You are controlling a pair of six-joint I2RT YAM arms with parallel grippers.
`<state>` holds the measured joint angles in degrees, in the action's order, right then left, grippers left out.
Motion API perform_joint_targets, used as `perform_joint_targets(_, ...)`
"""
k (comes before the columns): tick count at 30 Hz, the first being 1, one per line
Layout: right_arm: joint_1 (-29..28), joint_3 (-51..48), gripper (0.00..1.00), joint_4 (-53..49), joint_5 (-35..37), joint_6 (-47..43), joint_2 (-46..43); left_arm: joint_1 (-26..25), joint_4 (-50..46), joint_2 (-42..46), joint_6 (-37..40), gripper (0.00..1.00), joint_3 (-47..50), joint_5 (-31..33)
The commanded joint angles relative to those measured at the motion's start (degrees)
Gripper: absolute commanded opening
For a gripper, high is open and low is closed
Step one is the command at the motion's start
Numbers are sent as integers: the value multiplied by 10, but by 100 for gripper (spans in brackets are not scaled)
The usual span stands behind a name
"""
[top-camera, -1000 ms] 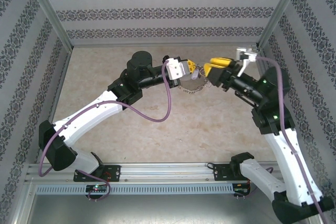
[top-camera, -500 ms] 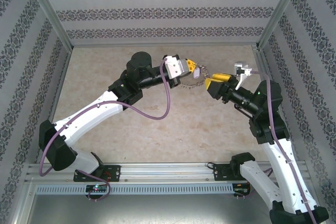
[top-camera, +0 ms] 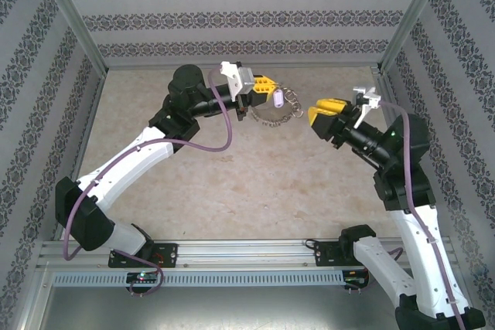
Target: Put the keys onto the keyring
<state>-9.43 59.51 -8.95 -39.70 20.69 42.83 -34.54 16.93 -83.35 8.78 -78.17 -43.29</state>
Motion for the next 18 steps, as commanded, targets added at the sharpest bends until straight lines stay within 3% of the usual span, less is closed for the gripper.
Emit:
perform_joint_targets(1, 15, 41, 42, 29, -54, -31, 26, 19, 23, -3, -53, 0, -25, -92)
perform_joint_targets(12, 42, 135, 38, 52, -238, -47, 149, 59, -1, -38, -117, 0, -74, -233)
perform_joint_targets(18, 42, 155, 37, 61, -291, -38, 194, 60, -38, -63, -117, 0, -108, -279)
